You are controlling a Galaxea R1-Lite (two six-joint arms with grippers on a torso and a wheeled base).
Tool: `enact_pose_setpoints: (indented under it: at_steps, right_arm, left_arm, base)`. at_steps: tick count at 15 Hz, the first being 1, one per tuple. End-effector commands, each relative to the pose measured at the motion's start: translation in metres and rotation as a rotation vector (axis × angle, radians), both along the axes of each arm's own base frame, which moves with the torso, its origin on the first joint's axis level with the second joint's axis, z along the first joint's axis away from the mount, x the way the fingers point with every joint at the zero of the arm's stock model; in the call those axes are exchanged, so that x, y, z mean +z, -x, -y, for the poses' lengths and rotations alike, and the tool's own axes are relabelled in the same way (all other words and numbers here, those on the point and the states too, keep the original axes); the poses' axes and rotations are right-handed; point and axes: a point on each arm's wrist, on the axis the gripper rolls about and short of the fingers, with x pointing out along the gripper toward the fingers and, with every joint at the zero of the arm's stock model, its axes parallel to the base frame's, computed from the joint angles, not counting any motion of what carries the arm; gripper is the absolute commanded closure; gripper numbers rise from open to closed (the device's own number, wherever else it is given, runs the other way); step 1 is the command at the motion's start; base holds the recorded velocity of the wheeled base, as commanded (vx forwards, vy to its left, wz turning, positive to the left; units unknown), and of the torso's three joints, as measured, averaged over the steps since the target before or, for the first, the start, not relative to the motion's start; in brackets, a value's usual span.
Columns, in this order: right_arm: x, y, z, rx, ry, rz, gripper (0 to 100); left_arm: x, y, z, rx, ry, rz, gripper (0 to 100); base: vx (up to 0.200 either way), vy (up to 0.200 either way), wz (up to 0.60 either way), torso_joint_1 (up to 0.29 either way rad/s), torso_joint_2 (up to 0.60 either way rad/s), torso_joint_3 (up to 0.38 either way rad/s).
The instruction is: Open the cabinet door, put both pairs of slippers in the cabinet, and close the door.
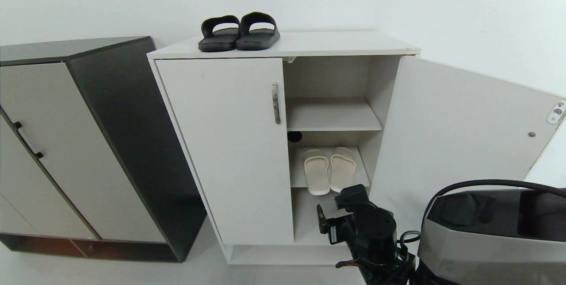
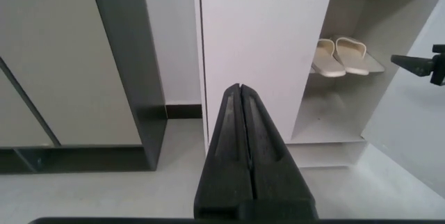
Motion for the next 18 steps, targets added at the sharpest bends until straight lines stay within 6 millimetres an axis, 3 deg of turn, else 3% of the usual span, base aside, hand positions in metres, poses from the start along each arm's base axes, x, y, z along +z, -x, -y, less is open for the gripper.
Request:
enact_pose_setpoints:
  at_steps: [1, 16, 18]
  right_arm:
    - [-0.0032, 0.0013, 0.0006, 0.002, 0.006, -0.005, 0]
    - [-0.0044, 0.0075, 0.0075, -0.001, 0.006, 0.009, 0]
    - [-0.0044, 0.0071, 0.0079, -0.001, 0.006, 0.009, 0]
  left_arm:
    - [0.0, -0.0001, 0.0, 0.001, 0.001, -0.001, 100]
    - [0.0, -0.0001, -0.0001, 0.006, 0.005, -0.001, 100]
    - [0.0, -0.0001, -0.0001, 0.004, 0.005, -0.001, 100]
  base:
    - [0.0, 0.2, 0.0, 0.002, 0.0, 0.007]
    - [0.0, 0.2, 0.0, 0.003, 0.0, 0.001]
    - [0.0, 0.0, 0.0, 0.0, 0.0, 0.0]
